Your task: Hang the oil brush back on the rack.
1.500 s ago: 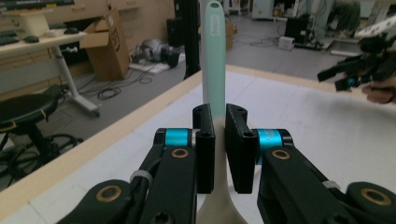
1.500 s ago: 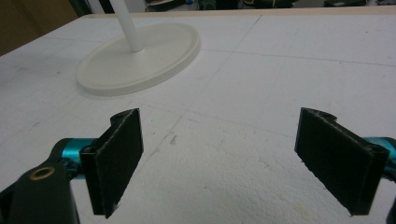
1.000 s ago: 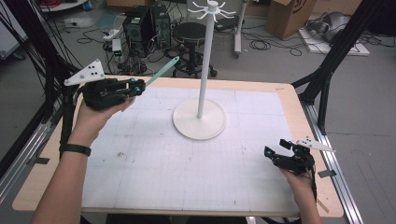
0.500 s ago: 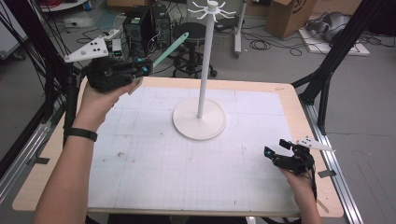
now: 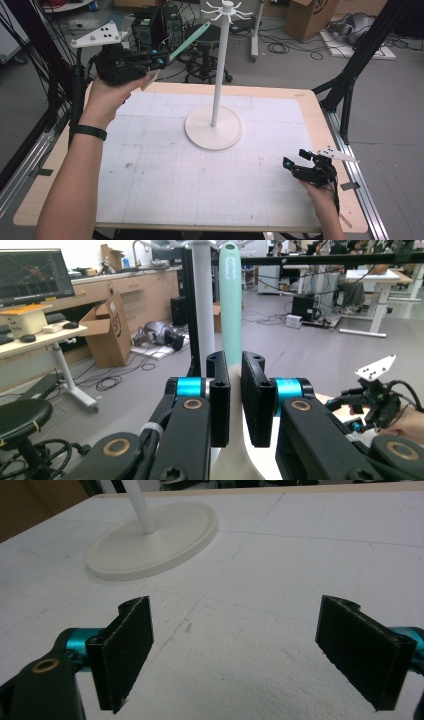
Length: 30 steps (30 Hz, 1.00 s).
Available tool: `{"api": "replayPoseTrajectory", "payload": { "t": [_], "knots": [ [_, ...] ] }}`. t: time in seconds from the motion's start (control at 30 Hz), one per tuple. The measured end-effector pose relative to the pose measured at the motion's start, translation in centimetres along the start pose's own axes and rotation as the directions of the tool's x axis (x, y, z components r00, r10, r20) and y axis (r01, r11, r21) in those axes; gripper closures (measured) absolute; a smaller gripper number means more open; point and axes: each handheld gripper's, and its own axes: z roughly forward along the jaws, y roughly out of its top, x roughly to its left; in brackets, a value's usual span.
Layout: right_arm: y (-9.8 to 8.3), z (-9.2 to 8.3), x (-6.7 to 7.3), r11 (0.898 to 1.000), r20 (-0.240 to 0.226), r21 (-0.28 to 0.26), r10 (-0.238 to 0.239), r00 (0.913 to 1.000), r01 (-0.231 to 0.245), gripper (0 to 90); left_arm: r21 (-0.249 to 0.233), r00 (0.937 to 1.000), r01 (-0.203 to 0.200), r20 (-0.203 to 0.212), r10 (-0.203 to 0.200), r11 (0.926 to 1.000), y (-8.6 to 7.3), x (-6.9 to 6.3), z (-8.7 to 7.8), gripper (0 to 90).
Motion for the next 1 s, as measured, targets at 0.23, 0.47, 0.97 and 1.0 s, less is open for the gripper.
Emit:
{"api": "replayPoseTrajectory", "payload": {
  "t": [0.23, 0.47, 0.97, 1.0],
  "knots": [
    [0.0, 0.0, 0.0, 1.0, -0.002, 0.0, -0.001, 1.0, 0.001, 14.6, 0.003, 1.0, 0.002, -0.002, -0.002, 1.0, 0.6, 0.2, 0.3, 82.7],
    [0.0, 0.0, 0.0, 1.0, -0.002, -0.004, -0.006, 1.0, 0.006, 14.6, 0.003, 1.0, 0.006, -0.002, -0.006, 1.0, 0.5, 0.3, 0.7, 82.7],
    [0.0, 0.0, 0.0, 1.0, -0.002, -0.003, -0.001, 1.0, 0.001, 14.6, 0.02, 0.9997, -0.004, -0.025, 0.005, 0.9998, 0.6, 0.2, 1.4, 82.6],
    [0.0, 0.0, 0.0, 1.0, -0.002, -0.004, 0.0, 1.0, 0.0, 14.6, 0.022, 0.9996, -0.004, -0.027, 0.005, 0.9998, 0.6, 0.2, 1.5, 82.6]
  ]
}}
